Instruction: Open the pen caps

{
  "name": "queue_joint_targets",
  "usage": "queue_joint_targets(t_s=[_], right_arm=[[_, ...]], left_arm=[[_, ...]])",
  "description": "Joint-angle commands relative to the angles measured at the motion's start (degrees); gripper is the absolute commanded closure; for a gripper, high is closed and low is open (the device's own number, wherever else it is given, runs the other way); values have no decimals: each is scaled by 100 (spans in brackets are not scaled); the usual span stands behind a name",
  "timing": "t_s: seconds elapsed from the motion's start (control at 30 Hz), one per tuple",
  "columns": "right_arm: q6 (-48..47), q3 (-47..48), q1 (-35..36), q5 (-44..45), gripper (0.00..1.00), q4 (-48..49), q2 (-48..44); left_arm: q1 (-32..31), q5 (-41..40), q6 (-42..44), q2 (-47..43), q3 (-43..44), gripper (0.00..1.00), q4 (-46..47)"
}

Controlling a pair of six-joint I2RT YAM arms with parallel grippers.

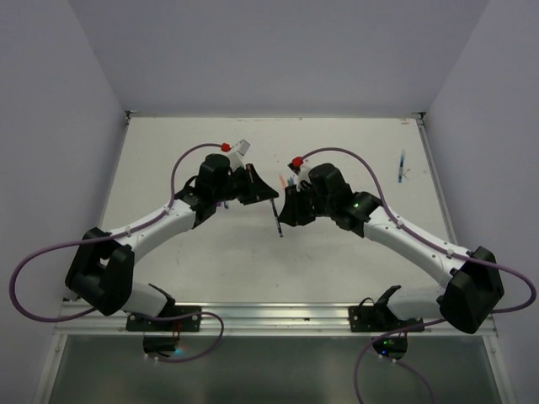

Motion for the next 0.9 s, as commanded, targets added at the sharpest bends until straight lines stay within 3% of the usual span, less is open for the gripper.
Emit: queue_joint_targets(t_s=[0.0,0.5,0.6,0.67,0.8,0.87], right_arm=[[-73,242,-16,168,69,196,67],[129,348,71,-140,70,715,603],[182,225,124,-148,78,803,656],[226,103,194,-122,100,882,664],[139,102,492,516,100,593,778],[51,207,624,834,100,304,936]], left_arm=[[81,223,8,60,-123,100,154],[90,452,-308,147,-176,100,523],[99,557,-457,218,-194,100,734],[116,540,-510,253,-176,100,760],[335,268,-406,288,-19,100,323],[424,-291,171,419,253,100,-168]])
